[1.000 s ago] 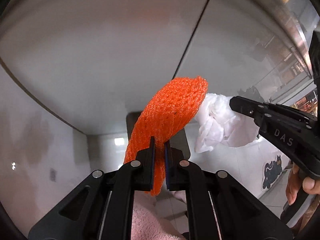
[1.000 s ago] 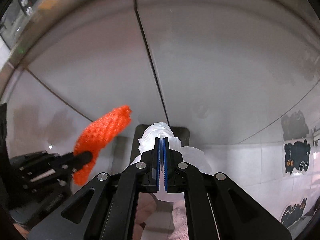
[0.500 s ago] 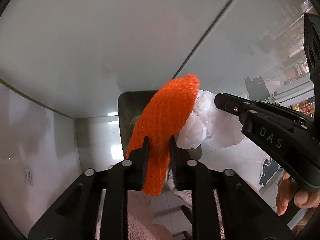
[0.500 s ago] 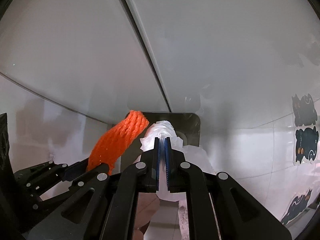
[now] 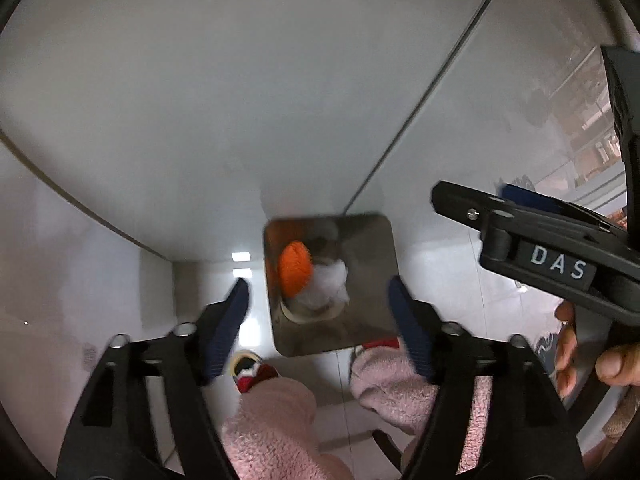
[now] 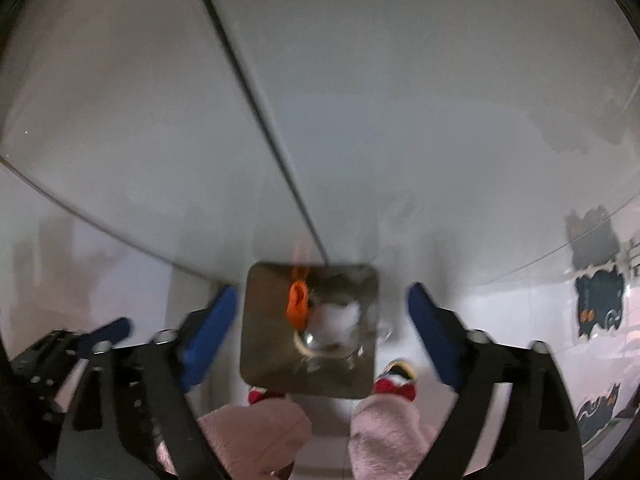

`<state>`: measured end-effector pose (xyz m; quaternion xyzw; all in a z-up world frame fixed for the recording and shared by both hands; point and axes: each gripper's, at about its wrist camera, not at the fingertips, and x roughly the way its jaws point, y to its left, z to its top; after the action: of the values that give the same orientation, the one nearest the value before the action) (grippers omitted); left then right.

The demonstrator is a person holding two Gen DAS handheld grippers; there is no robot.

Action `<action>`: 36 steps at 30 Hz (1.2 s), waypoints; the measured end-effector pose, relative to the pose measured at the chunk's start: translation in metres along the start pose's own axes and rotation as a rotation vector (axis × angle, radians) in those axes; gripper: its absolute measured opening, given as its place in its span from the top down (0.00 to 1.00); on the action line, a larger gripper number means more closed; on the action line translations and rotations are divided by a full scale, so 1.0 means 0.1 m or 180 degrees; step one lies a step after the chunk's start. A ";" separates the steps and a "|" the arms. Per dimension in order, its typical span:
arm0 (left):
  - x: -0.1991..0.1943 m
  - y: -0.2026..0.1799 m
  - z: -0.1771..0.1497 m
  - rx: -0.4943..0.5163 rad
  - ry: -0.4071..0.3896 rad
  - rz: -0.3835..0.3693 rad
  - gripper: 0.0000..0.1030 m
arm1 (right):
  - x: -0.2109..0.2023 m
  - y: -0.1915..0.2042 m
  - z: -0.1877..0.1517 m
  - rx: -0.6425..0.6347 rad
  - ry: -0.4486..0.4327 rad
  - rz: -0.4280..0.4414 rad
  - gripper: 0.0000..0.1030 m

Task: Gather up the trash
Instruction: 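Open both tools to drop the orange net and white bag into the bin, then grasp the crumpled paper with the left tool while the right tool grasps the yellow snack wrapper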

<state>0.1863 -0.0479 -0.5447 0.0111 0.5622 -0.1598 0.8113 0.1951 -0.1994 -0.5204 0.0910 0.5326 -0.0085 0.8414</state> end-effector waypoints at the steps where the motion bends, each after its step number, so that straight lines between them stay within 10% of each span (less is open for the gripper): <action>1: -0.15 -0.01 0.00 0.0014 -0.0114 0.0030 0.20 | -0.12 0.01 0.00 -0.0009 -0.0093 -0.0031 0.07; 20: -2.20 -0.08 0.36 0.0037 -0.1076 0.0101 0.08 | -2.33 -0.01 0.46 -0.0188 -0.1115 0.0374 0.03; 36: -2.63 0.42 1.65 -0.0148 -0.1271 0.0277 0.10 | -2.21 -0.11 1.59 -0.0212 -0.1298 0.0065 0.05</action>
<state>0.2639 0.0239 -0.2497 -0.0152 0.3928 -0.1106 0.9128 0.2403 -0.2543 -0.2571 0.0649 0.3502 -0.0006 0.9344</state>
